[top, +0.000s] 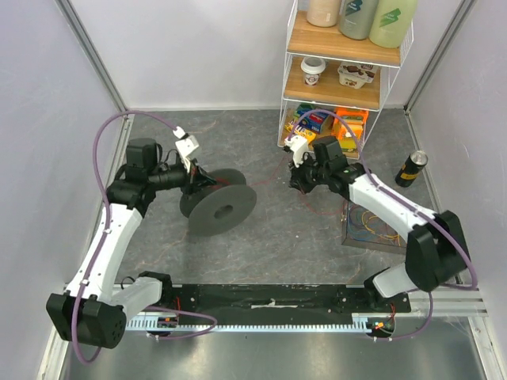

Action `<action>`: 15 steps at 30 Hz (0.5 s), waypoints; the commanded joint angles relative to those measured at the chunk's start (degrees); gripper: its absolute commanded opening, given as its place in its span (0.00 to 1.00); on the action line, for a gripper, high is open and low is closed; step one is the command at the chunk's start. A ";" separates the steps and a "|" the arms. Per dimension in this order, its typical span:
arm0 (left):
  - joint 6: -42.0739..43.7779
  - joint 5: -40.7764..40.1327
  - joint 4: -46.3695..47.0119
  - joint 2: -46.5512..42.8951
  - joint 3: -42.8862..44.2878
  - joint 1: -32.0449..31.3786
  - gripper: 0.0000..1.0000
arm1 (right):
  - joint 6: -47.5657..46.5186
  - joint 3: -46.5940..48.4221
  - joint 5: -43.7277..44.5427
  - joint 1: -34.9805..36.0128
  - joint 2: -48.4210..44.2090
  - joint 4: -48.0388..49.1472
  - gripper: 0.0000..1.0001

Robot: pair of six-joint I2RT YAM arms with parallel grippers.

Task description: Wrap the cables

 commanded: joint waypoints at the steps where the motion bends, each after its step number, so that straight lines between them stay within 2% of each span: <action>1: -16.51 2.19 6.55 0.06 7.93 2.53 0.02 | -6.17 -2.46 0.21 -1.29 -4.60 -6.88 0.00; 8: -36.65 -1.05 14.28 3.49 13.66 9.03 0.02 | -11.62 -6.41 0.56 -3.66 -13.56 -12.94 0.00; 13: -45.89 -10.28 15.88 5.95 17.08 13.42 0.02 | -15.31 -7.47 1.52 -3.84 -19.63 -17.43 0.00; 15: -48.53 -16.32 13.70 7.35 19.27 14.31 0.02 | -16.37 -7.56 2.05 -3.75 -21.12 -18.75 0.00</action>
